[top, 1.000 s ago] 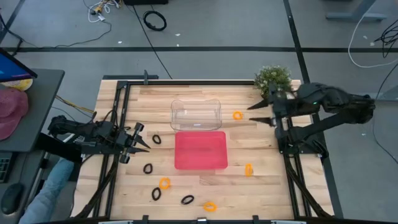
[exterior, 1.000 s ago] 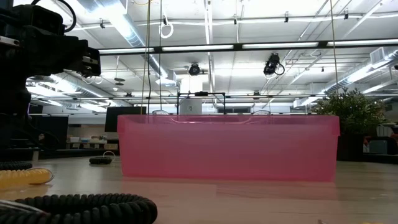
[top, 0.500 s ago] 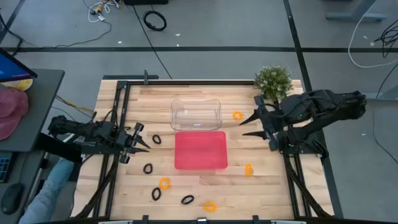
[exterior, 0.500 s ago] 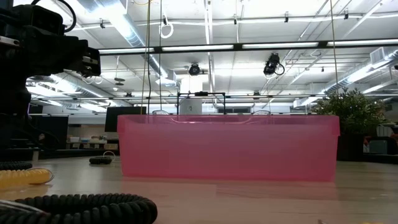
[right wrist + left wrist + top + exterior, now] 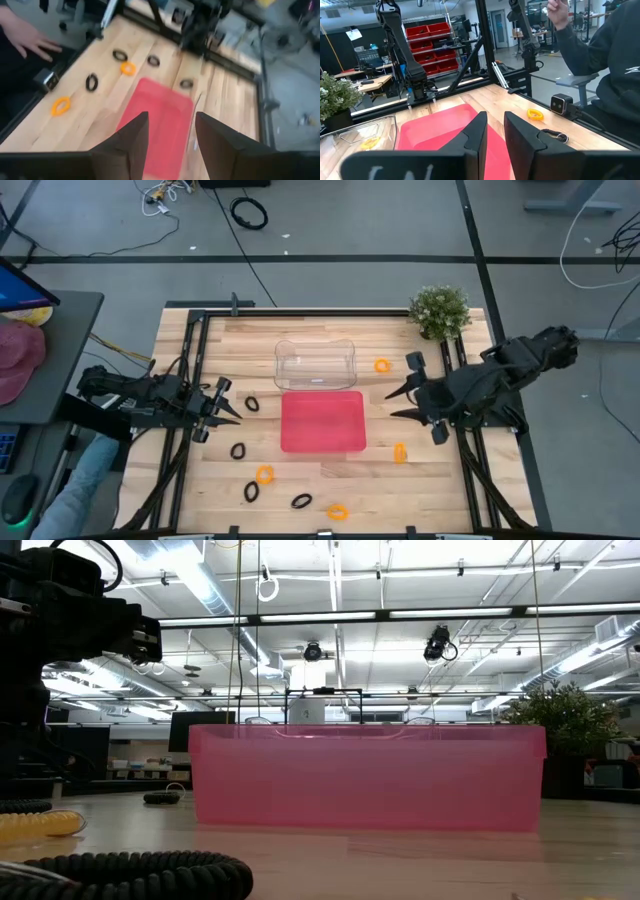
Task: Sort spring keychains
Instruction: Put the middle right orange spring keychain into the pink bin
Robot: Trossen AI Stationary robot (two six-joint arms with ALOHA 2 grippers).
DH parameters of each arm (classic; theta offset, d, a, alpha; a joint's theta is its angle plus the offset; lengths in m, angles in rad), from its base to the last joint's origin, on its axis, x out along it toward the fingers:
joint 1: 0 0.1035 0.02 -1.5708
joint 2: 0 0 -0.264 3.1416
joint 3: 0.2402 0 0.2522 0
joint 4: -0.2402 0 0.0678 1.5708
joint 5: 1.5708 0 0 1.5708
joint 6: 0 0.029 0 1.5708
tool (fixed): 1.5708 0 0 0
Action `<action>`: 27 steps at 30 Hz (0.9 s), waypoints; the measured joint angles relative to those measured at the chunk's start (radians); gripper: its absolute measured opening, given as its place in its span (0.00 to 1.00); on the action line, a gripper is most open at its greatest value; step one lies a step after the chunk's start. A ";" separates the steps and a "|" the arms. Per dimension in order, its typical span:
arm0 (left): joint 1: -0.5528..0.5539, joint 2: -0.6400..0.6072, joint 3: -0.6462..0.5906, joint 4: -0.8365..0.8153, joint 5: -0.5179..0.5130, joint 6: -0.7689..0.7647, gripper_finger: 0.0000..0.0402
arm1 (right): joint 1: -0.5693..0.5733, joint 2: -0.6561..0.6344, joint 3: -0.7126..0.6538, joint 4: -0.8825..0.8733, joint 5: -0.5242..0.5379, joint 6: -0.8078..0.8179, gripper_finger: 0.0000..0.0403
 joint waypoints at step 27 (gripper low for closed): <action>0.000 0.000 0.000 0.000 0.000 0.000 0.17 | 0.029 0.157 0.051 -0.356 -0.030 0.383 0.41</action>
